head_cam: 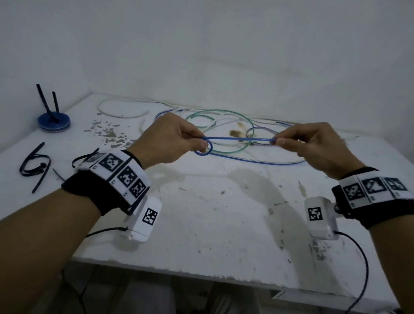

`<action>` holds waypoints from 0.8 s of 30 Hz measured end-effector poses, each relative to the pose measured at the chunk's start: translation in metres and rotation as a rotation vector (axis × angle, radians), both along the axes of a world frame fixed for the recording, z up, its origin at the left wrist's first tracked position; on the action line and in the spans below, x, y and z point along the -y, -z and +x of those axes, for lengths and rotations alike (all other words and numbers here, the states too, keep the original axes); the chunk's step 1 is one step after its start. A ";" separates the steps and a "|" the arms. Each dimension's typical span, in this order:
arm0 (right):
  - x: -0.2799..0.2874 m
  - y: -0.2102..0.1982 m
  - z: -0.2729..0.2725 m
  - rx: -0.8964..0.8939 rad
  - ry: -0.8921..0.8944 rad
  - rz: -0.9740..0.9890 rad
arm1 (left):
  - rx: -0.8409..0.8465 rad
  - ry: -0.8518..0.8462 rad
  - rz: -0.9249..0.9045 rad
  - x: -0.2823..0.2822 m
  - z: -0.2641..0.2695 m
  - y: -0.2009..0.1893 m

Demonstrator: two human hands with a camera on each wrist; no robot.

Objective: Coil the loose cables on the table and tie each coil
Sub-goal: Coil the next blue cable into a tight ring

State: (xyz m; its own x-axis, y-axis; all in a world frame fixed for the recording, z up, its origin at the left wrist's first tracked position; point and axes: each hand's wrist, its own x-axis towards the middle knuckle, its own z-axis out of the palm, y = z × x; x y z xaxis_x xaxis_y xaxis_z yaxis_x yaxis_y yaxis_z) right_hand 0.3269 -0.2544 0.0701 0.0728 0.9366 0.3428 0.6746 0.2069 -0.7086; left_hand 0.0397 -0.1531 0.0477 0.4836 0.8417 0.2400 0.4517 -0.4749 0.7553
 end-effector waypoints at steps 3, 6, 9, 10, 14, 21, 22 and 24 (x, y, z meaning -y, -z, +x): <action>-0.005 0.018 0.004 0.129 0.039 -0.144 | 0.059 0.003 -0.023 -0.001 0.005 -0.001; -0.013 0.028 -0.021 0.254 0.013 -0.149 | 0.016 0.053 0.018 0.006 0.022 -0.003; -0.015 0.026 -0.067 0.162 -0.132 -0.116 | -0.033 0.108 0.085 0.014 0.042 -0.008; -0.016 0.025 -0.079 0.212 -0.127 -0.071 | -0.021 0.118 0.103 0.016 0.046 -0.010; -0.025 0.027 -0.078 0.413 -0.014 0.159 | -0.038 0.161 0.113 0.019 0.041 -0.009; -0.019 0.020 -0.055 0.444 -0.094 0.133 | 0.074 0.132 0.129 0.019 0.025 0.001; -0.018 0.020 -0.056 0.410 -0.093 0.140 | 0.156 0.135 0.102 0.020 0.028 0.000; -0.016 0.025 -0.064 0.361 -0.074 0.144 | 0.343 0.144 0.022 0.024 0.037 -0.002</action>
State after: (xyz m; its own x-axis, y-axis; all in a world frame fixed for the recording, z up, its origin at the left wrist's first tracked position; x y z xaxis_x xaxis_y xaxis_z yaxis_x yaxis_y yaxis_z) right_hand 0.2631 -0.2384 0.0449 -0.1425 0.8751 0.4625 0.8543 0.3447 -0.3891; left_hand 0.0771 -0.1767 0.0498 0.4849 0.7639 0.4258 0.1018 -0.5329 0.8400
